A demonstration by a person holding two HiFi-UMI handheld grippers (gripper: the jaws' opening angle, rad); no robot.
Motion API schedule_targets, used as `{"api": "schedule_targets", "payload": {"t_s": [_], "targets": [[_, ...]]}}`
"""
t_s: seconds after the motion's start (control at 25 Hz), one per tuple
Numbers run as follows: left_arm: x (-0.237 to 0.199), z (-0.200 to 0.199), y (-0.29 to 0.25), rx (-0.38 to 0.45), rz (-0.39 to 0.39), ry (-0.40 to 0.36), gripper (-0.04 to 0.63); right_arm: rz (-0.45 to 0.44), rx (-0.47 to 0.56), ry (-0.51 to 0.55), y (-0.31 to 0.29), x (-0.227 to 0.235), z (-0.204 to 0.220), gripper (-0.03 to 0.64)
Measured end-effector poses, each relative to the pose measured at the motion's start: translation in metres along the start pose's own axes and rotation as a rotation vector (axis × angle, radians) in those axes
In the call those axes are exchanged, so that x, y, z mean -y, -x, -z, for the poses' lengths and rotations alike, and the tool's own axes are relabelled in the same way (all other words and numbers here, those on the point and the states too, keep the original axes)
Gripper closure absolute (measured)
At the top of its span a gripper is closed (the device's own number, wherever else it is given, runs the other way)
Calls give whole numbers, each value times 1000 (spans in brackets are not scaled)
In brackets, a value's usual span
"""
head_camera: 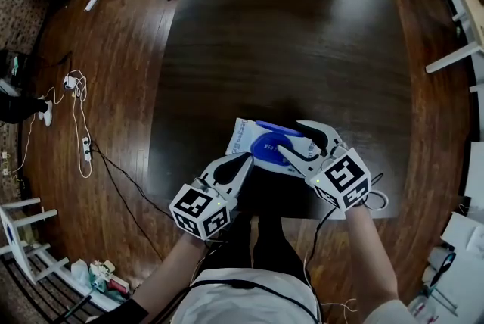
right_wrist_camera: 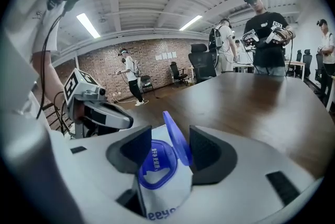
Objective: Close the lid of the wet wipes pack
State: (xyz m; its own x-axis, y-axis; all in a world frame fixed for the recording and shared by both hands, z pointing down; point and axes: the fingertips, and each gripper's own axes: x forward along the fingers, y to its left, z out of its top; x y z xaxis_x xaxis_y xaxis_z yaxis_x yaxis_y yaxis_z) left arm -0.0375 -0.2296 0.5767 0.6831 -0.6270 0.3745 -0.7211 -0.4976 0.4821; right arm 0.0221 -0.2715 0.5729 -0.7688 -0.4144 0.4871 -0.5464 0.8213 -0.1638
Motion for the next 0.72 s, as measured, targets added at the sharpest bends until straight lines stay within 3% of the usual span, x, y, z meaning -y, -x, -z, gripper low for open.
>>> {"api": "schedule_targets", "payload": {"t_s": [0.72], "targets": [[12, -7, 11, 13, 35, -39, 594, -32, -60, -36, -11, -50, 26, 405]]}}
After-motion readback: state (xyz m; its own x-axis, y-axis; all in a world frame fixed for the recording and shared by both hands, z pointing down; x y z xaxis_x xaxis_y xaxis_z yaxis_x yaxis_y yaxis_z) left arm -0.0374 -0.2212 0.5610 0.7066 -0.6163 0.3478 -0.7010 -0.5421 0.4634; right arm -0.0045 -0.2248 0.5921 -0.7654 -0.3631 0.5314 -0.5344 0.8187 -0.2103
